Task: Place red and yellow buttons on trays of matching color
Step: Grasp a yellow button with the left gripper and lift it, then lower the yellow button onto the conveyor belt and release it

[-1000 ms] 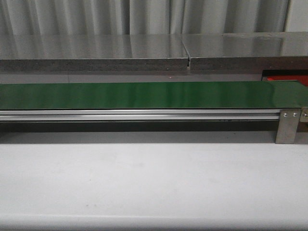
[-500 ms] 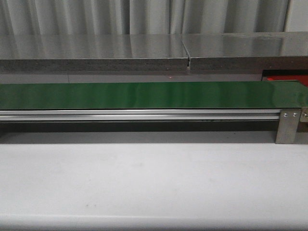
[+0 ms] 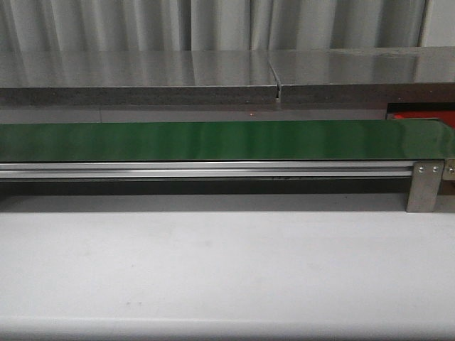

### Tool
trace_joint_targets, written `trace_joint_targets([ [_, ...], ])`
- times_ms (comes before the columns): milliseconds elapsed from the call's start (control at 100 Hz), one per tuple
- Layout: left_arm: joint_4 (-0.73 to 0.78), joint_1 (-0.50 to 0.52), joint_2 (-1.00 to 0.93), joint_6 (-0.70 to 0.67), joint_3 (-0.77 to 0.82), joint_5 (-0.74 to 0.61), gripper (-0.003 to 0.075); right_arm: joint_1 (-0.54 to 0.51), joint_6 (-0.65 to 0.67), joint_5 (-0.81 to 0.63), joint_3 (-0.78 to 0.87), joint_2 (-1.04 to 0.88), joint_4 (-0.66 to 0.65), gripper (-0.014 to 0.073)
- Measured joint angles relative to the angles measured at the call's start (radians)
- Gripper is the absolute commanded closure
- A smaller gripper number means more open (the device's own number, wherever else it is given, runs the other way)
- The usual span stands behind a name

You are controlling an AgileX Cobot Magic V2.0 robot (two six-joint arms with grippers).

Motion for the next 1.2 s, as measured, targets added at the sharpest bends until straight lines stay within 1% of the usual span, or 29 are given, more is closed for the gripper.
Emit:
trace_joint_targets([
  [200, 0.026, -0.049, 0.076, 0.0, -0.029, 0.003, 0.0678, 0.0, 0.0, 0.0, 0.0, 0.0, 0.0, 0.0711],
  [400, 0.031, -0.058, 0.1, 0.0, -0.036, 0.003, 0.0674, 0.0, 0.0, 0.0, 0.0, 0.0, 0.0, 0.0711],
  [470, 0.032, -0.06, 0.1, 0.0, -0.036, 0.003, 0.0645, 0.0, 0.0, 0.0, 0.0, 0.0, 0.0, 0.0711],
  [520, 0.035, -0.062, 0.1, 0.0, -0.036, 0.003, 0.0592, 0.0, 0.0, 0.0, 0.0, 0.0, 0.0, 0.0711],
  [560, 0.035, -0.062, 0.1, 0.0, -0.036, 0.003, 0.0523, 0.0, 0.0, 0.0, 0.0, 0.0, 0.0, 0.0711],
  [590, 0.035, -0.062, 0.1, 0.0, -0.036, 0.003, 0.0449, 0.0, 0.0, 0.0, 0.0, 0.0, 0.0, 0.0711],
  [610, 0.036, -0.062, 0.1, 0.002, -0.036, 0.003, 0.0417, 0.0, 0.0, 0.0, 0.0, 0.0, 0.0, 0.0711],
  [640, 0.036, -0.062, 0.1, 0.002, -0.036, 0.003, 0.0329, 0.0, 0.0, 0.0, 0.0, 0.0, 0.0, 0.0711],
  [660, 0.036, -0.062, 0.1, 0.002, -0.036, 0.003, 0.0293, 0.0, 0.0, 0.0, 0.0, 0.0, 0.0, 0.0711],
  [700, 0.039, -0.062, 0.1, 0.003, -0.036, 0.003, 0.0174, 0.0, 0.0, 0.0, 0.0, 0.0, 0.0, 0.0711],
  [710, 0.038, -0.062, 0.1, 0.003, -0.036, 0.003, 0.0174, 0.0, 0.0, 0.0, 0.0, 0.0, 0.0, 0.0711],
  [750, 0.04, -0.066, 0.1, 0.005, -0.036, 0.003, 0.0083, 0.0, 0.0, 0.0, 0.0, 0.0, 0.0, 0.0711],
  [810, 0.04, -0.071, 0.1, 0.01, -0.037, -0.004, 0.0025, 0.0, 0.0, 0.0, 0.0, 0.0, 0.0, 0.0711],
  [840, 0.043, -0.078, 0.1, 0.015, -0.038, -0.009, 0.0021, 0.0, 0.0, 0.0, 0.0, 0.0, 0.0, 0.0711],
  [990, 0.043, -0.106, 0.1, 0.023, -0.071, -0.023, 0.0059, 0.0, 0.0, 0.0, 0.0, 0.0, 0.0, 0.0711],
  [1200, 0.034, -0.124, 0.095, 0.025, -0.143, 0.017, 0.0059, 0.0, 0.0, 0.0, 0.0, 0.0, 0.0, 0.0711],
])
